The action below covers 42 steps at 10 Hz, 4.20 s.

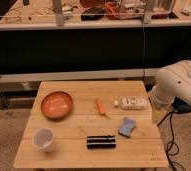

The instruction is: Place the pepper in the ceramic bowl

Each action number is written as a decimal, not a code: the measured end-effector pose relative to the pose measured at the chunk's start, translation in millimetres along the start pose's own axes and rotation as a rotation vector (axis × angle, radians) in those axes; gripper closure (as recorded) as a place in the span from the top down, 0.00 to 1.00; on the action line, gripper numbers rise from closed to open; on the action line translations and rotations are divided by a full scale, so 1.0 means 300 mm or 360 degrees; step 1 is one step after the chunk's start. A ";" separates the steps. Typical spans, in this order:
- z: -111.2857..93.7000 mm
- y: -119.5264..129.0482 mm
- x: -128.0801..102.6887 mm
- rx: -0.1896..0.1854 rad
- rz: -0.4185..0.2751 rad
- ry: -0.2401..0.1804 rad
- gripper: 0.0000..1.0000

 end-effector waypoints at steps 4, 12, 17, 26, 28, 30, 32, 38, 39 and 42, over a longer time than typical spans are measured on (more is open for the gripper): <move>0.000 0.000 0.000 0.0000 0.0000 0.0000 0.80; -0.005 -0.077 -0.234 0.0049 -0.0183 -0.0017 0.80; 0.035 -0.097 -0.406 0.0067 -0.0319 -0.0085 0.80; 0.171 -0.122 -0.590 0.0065 -0.0524 -0.0202 0.80; 0.195 -0.132 -0.606 0.0068 -0.0564 -0.0214 0.80; 0.226 -0.143 -0.623 0.0065 -0.0607 -0.0226 0.80; 0.248 -0.155 -0.630 0.0063 -0.0639 -0.0229 0.80; 0.308 -0.193 -0.674 0.0056 -0.0784 -0.0241 0.80; 0.315 -0.199 -0.680 0.0058 -0.0804 -0.0240 0.80; 0.342 -0.214 -0.683 0.0056 -0.0860 -0.0246 0.80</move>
